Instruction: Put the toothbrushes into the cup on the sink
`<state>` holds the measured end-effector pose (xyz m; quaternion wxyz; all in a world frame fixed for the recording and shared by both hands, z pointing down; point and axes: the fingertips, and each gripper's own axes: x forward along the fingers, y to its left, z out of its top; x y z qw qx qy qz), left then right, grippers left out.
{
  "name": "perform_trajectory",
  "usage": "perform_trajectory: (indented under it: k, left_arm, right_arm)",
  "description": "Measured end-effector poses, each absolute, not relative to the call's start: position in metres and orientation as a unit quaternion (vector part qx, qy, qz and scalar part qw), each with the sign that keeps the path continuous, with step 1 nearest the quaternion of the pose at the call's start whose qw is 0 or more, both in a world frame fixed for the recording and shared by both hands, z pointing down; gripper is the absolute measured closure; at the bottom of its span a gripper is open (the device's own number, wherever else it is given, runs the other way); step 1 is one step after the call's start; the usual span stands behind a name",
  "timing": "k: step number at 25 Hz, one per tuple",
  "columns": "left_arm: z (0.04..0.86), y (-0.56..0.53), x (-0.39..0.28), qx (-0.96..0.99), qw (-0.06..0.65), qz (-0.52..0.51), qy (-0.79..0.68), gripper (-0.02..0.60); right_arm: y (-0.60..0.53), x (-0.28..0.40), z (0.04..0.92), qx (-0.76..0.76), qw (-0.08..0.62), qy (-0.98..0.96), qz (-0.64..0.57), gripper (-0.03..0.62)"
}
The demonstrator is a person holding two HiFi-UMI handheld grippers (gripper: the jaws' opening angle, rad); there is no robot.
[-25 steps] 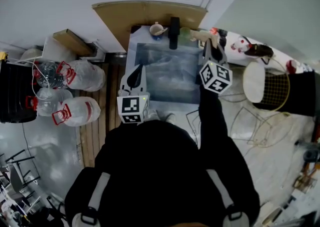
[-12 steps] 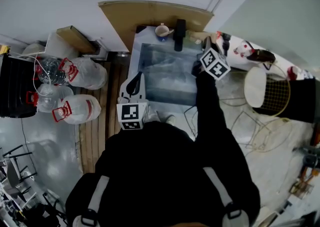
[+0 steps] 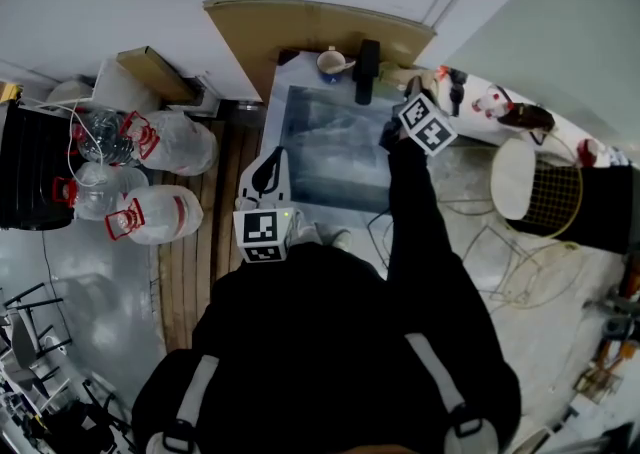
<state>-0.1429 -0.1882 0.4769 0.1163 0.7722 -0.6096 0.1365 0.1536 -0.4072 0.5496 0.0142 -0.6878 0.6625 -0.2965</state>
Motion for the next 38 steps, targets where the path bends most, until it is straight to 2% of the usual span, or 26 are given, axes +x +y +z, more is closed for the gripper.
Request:
perform_trajectory:
  k: [13, 17, 21, 33, 38]
  left_arm:
    - [0.481, -0.189, -0.147, 0.771, 0.122, 0.139, -0.61, 0.58]
    - [0.482, -0.188, -0.146, 0.773, 0.122, 0.139, -0.607, 0.58]
    - [0.484, -0.187, -0.141, 0.778, 0.121, 0.139, -0.601, 0.58]
    - [0.473, -0.172, -0.122, 0.794, 0.108, 0.131, -0.583, 0.58]
    - [0.466, -0.161, -0.113, 0.802, 0.098, 0.127, -0.576, 0.58]
  right_arm:
    - [-0.408, 0.129, 0.572, -0.679, -0.06, 0.674, -0.285, 0.55]
    - [-0.404, 0.119, 0.576, -0.664, -0.094, 0.692, -0.268, 0.486]
    - [-0.398, 0.118, 0.577, -0.657, -0.107, 0.699, -0.264, 0.465]
    - [-0.361, 0.12, 0.547, -0.635, -0.089, 0.735, -0.223, 0.461]
    - [-0.337, 0.121, 0.526, -0.625, -0.055, 0.748, -0.218, 0.461]
